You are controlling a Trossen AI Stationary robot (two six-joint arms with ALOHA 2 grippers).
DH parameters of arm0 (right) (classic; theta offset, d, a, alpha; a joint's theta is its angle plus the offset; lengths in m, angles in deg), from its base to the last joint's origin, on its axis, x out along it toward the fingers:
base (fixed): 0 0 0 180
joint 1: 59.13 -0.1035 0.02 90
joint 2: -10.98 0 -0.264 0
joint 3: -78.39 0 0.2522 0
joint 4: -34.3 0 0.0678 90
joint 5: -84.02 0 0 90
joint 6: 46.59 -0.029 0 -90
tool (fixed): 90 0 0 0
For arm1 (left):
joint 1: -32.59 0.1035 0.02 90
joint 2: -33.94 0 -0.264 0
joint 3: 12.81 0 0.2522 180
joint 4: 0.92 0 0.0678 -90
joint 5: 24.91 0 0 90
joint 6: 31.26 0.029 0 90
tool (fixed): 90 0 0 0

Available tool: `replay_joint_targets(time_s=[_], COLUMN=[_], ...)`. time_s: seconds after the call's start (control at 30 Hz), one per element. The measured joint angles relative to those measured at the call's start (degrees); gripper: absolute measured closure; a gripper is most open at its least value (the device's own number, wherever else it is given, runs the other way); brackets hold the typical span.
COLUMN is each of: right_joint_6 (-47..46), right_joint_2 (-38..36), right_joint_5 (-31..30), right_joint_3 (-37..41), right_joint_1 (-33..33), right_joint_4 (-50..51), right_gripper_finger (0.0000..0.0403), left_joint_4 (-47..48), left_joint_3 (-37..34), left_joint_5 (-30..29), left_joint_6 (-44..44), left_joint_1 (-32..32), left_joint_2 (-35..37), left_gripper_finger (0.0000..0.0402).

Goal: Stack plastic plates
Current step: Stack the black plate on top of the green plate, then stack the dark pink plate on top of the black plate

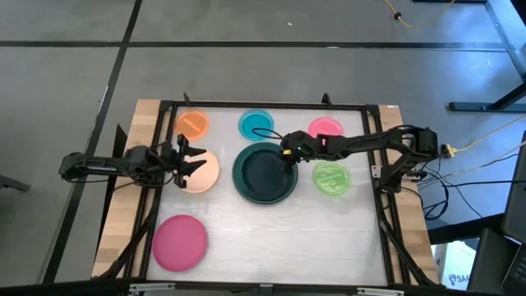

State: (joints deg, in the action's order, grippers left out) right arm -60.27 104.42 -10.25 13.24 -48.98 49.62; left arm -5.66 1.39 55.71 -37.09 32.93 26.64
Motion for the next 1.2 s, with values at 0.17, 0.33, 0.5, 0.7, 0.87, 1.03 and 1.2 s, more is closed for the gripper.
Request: replay_joint_targets(time_s=[0.17,0.33,0.5,0.7,0.87,1.03,1.2], right_joint_6=[5.4,12.9,18.3,20.0,19.7,18.9,18.8], right_joint_2=[-3.9,-8.2,-10.1,-10.2,-10.2,-10.2,-10.2], right_joint_5=[6.1,8.0,7.9,8.4,8.4,8.4,6.4], right_joint_3=[0.0,0.0,1.1,5.8,8.1,8.1,8.1], right_joint_1=[-1.2,-5.5,-9.8,-15.8,-19.5,-22.8,-25.8], right_joint_4=[-0.2,-0.3,-2.8,-9.7,-11.5,-11.1,-10.8], right_gripper_finger=[0.0225,0.0202,0.0204,0.0205,0.0205,0.0205,0.0205], left_joint_4=[0.0,-0.3,0.0,1.2,16.0,35.7,51.9], left_joint_3=[0.2,2.7,5.3,10.6,20.6,34.2,46.1], left_joint_5=[0.3,0.9,0.7,-2.6,-4.0,-4.1,-1.4], left_joint_6=[0.0,-0.1,-1.3,-2.0,-7.5,-17.3,-27.1], left_joint_1=[0.0,-0.3,-3.8,-10.3,-15.2,-20.3,-25.6], left_joint_2=[-5.2,-11.6,-18.4,-27.1,-35.5,-44.7,-53.4], left_gripper_finger=[0.0224,0.0224,0.0224,0.0224,0.0224,0.0224,0.0224])
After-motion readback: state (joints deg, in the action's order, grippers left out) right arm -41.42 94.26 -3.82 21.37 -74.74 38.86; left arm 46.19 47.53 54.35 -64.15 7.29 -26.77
